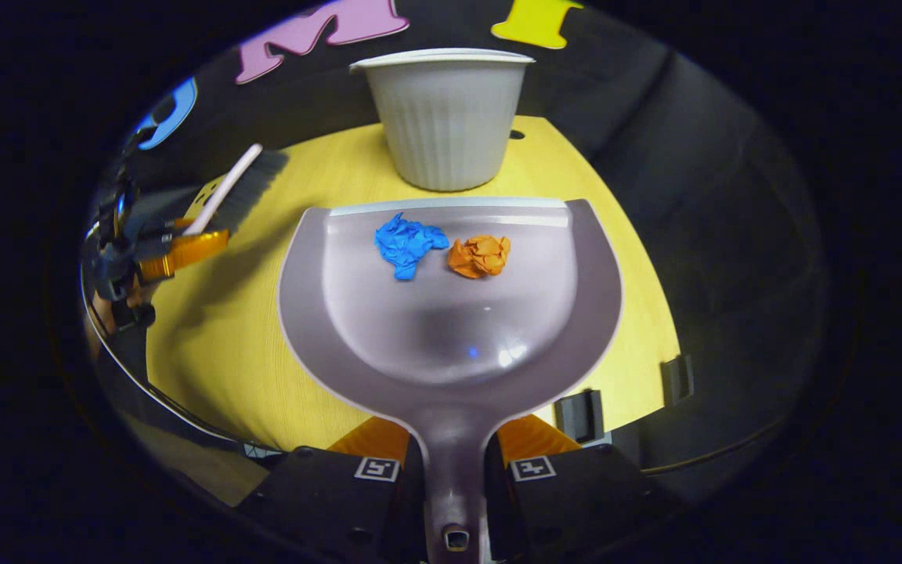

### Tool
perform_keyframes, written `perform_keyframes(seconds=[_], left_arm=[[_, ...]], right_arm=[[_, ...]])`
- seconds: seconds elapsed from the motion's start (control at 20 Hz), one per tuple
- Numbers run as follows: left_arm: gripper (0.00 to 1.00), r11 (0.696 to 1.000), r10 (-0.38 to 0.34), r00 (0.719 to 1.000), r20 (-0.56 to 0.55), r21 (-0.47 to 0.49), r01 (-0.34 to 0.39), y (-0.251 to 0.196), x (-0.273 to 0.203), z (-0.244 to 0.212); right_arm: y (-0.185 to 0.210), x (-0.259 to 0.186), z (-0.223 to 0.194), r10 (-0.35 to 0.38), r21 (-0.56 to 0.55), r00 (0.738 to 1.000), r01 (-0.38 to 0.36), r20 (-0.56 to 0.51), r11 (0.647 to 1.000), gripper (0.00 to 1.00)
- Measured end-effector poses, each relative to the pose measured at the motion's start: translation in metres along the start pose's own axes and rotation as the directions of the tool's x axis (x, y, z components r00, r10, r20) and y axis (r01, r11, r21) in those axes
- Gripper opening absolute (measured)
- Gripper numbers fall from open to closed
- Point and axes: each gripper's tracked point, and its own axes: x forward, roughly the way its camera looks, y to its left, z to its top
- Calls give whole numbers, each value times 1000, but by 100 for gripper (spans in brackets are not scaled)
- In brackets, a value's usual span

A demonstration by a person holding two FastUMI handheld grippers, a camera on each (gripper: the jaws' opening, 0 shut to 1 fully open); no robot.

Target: Pick up the small broom and dustpan from the desktop, sweep the trash into the dustpan with the broom, and then empty the trash into the garbage bin.

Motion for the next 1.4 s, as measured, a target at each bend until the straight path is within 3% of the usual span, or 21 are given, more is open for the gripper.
perform_keyframes(seconds=[0.3,0.6,0.8,1.1,1.4], left_arm=[[29,1000,-19,1000,-3,-15,18,-4,10,-1],[29,998,50,999,18,-37,-49,0,-12,-18],[29,994,84,996,-17,-68,-85,-2,-27,-50],[29,984,109,994,-29,-141,-112,-7,-38,-71],[31,982,121,992,-27,-145,-124,-6,-39,-72]], right_arm=[[10,21,-7,-50,67,994,44,93,997,36],[8,22,-7,-71,43,989,66,133,997,36],[-1,24,-2,-100,-29,988,104,121,994,36],[-15,-9,16,-185,-176,981,193,62,965,37],[-29,-38,31,-234,-357,972,217,-5,909,41]])
